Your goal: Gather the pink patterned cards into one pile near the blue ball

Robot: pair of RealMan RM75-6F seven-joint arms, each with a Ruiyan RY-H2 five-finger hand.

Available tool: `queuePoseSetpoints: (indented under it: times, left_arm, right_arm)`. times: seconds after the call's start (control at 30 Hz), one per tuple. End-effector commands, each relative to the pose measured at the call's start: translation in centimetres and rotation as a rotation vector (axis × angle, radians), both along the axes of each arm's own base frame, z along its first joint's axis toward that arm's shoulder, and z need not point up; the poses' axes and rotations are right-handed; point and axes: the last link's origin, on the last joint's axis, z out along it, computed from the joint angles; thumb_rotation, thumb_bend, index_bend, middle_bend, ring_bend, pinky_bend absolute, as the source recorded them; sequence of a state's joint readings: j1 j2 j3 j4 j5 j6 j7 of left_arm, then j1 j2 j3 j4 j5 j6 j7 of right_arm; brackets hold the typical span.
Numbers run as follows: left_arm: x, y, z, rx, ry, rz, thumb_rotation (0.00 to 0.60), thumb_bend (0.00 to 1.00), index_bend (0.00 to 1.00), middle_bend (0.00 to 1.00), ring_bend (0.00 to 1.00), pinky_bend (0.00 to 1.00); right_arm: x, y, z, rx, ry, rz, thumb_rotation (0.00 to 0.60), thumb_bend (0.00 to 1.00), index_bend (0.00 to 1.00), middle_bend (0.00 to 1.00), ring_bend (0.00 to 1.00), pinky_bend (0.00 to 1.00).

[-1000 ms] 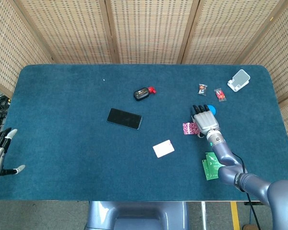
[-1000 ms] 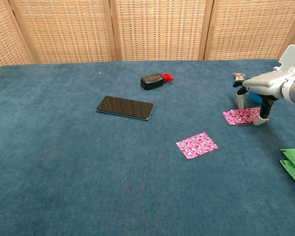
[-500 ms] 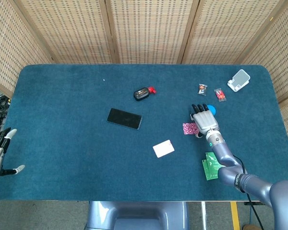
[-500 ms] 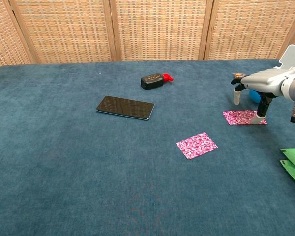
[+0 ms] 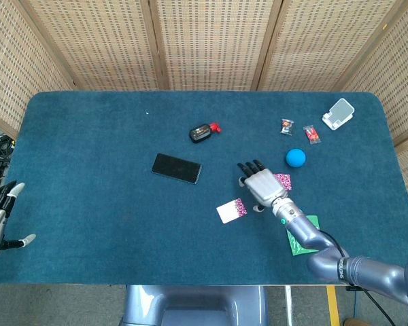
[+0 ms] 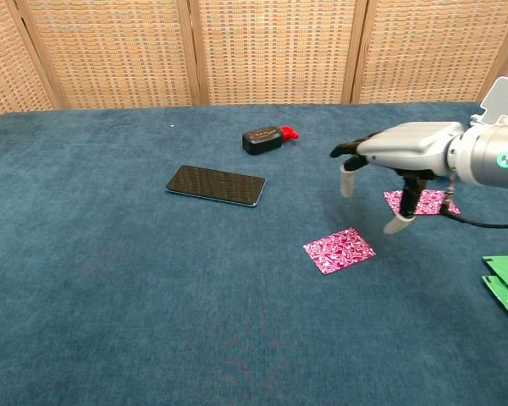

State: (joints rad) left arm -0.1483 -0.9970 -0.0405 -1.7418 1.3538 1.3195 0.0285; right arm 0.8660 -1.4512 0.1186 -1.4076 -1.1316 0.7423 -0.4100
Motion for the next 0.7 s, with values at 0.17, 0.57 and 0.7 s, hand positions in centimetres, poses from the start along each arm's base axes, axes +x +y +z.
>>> queuePoseSetpoints:
  times: [0.17,0.57,0.7]
  left_arm:
    - [-0.2,0.0,0.1,0.006,-0.002,0.004,0.6,0.0,0.0,0.0,0.0,0.0]
    - [-0.4,0.2,0.3,0.005,-0.005,0.013,0.6,0.0,0.0,0.0,0.0,0.0]
    - [-0.4,0.2,0.2,0.003,-0.002,0.011,0.6,0.0,0.0,0.0,0.0,0.0]
  right_arm:
    - [2.1,1.2,-2.8,0.071,0.006,0.065,0.6,0.32,0.34,0.0,0.0,0.03]
    - [2.2,1.6,-5.2,0.097,0.066,0.097,0.6,0.31,0.34,0.0,0.0,0.03]
    - [2.0,1.6,-5.2,0.095,0.085,0.111,0.6,0.31,0.34,0.0,0.0,0.03]
